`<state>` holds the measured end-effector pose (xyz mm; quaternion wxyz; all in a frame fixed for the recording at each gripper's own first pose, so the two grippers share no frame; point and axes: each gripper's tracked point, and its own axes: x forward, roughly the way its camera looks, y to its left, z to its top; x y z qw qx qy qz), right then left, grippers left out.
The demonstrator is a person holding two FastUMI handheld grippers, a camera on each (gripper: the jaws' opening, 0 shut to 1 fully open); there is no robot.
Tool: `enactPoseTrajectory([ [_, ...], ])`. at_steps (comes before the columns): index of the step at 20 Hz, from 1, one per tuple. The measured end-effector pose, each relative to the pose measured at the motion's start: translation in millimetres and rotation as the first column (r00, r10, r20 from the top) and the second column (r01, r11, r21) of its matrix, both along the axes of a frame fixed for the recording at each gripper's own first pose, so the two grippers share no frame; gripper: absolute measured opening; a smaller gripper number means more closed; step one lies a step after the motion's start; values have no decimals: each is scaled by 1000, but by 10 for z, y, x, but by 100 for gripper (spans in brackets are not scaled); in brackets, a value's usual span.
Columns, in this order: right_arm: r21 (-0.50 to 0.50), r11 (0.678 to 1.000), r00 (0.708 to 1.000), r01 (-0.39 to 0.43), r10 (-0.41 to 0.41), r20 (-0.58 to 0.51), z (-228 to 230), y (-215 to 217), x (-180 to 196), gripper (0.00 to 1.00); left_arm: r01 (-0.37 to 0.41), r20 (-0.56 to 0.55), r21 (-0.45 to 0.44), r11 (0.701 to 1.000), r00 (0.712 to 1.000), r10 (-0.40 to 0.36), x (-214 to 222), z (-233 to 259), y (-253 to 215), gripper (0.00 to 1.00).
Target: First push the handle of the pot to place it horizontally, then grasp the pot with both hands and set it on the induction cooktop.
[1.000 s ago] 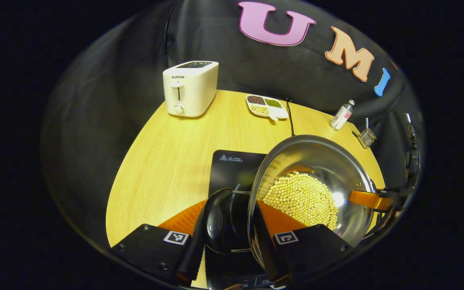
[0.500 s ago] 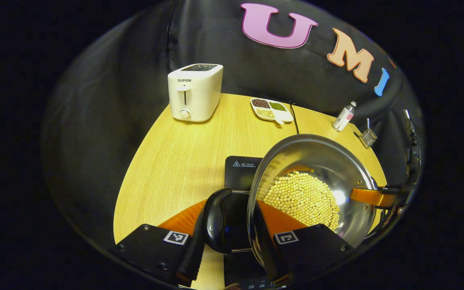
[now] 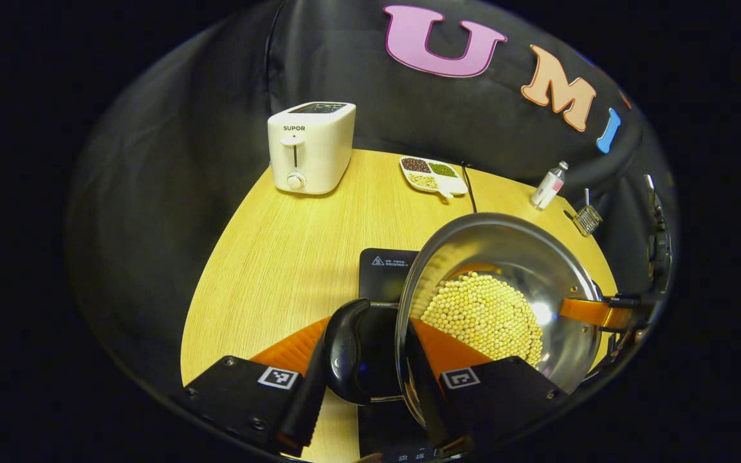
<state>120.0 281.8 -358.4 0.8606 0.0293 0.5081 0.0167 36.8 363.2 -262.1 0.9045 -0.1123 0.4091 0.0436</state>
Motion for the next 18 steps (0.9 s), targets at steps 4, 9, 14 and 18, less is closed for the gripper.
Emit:
enactPoseTrajectory([
  [4,7,1000,1000,-4,4,10,-7,23,15,64,19,8,43,999,1000,-19,10,6,-11,71],
  [9,0,1000,1000,-14,14,19,-33,31,40,95,39,61,78,996,997,-44,121,94,-60,100],
  [14,20,1000,995,-9,7,103,139,43,179,96,6,126,190,982,992,-30,210,302,140,98],
  [18,21,1000,973,6,-10,232,514,-111,355,96,-8,288,249,968,955,-66,350,779,48,99],
])
